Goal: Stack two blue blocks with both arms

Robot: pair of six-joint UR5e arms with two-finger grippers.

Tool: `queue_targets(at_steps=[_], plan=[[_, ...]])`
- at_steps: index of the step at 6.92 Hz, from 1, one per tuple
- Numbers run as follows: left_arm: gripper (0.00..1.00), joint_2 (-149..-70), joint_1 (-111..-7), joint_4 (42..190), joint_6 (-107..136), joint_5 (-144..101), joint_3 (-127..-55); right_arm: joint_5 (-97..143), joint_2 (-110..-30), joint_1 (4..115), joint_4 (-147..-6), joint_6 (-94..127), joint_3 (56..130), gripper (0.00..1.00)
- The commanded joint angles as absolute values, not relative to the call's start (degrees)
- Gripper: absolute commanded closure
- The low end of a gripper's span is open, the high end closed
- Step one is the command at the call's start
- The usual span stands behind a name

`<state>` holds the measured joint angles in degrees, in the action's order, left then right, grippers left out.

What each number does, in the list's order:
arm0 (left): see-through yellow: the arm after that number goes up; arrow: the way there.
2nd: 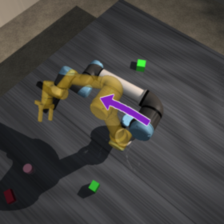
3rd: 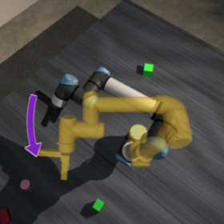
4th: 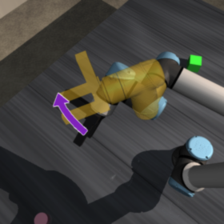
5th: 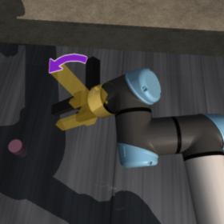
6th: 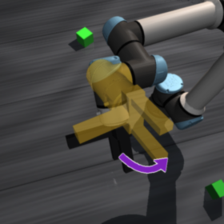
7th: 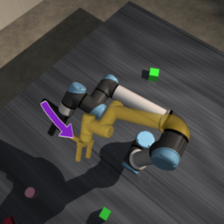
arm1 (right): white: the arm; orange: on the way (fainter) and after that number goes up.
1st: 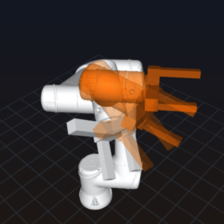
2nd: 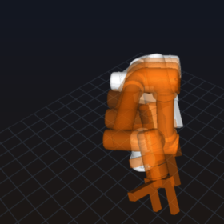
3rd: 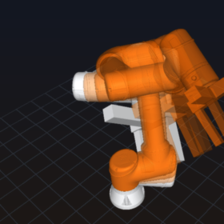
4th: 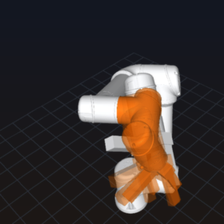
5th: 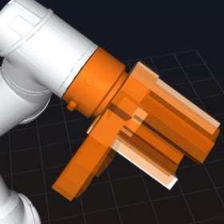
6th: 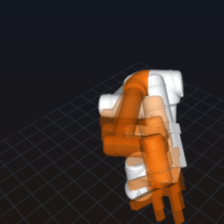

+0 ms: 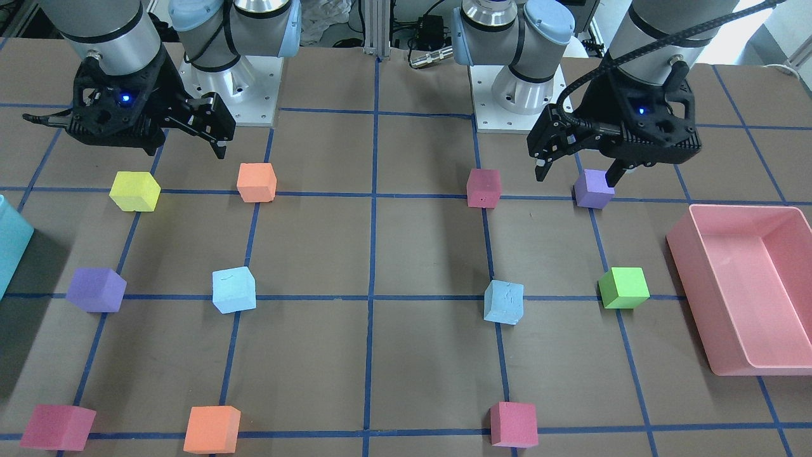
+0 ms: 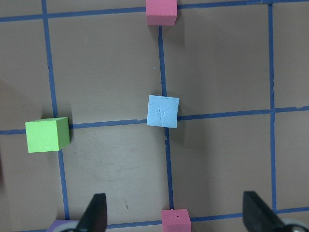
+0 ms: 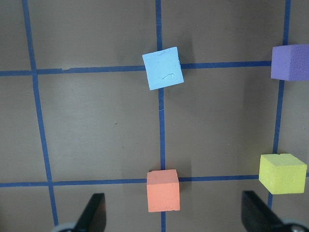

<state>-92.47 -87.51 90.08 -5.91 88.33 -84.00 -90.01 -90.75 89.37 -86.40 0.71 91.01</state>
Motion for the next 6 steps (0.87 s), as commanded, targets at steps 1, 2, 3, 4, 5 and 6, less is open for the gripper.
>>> queue_targets(at_steps=[1,2,3,4,5,6], plan=[[0.00,-92.5,-87.5,90.1,-5.9,88.5,-84.1,-90.0,-90.1,89.4,-86.4,1.1,91.6,0.00],[0.00,-92.8,-87.6,90.3,-5.9,88.9,-84.6,-90.2,-89.0,89.3,-86.7,1.1,93.0,0.00],[0.00,-94.8,-87.5,89.9,-6.1,89.1,-85.5,-89.8,-88.2,89.3,-88.8,0.2,94.3,0.00],[0.00,-97.1,-87.5,87.5,-5.7,88.9,-87.1,-89.7,-84.8,89.3,-97.8,-0.5,95.8,0.00],[0.00,-99.5,-87.6,81.5,-5.8,88.9,-89.9,-89.6,-81.9,89.4,-104.8,-1.0,97.2,0.00],[0.00,-101.4,-88.1,77.0,-5.8,88.9,-93.9,-89.7,-79.6,89.4,-109.0,-3.8,99.2,0.00]])
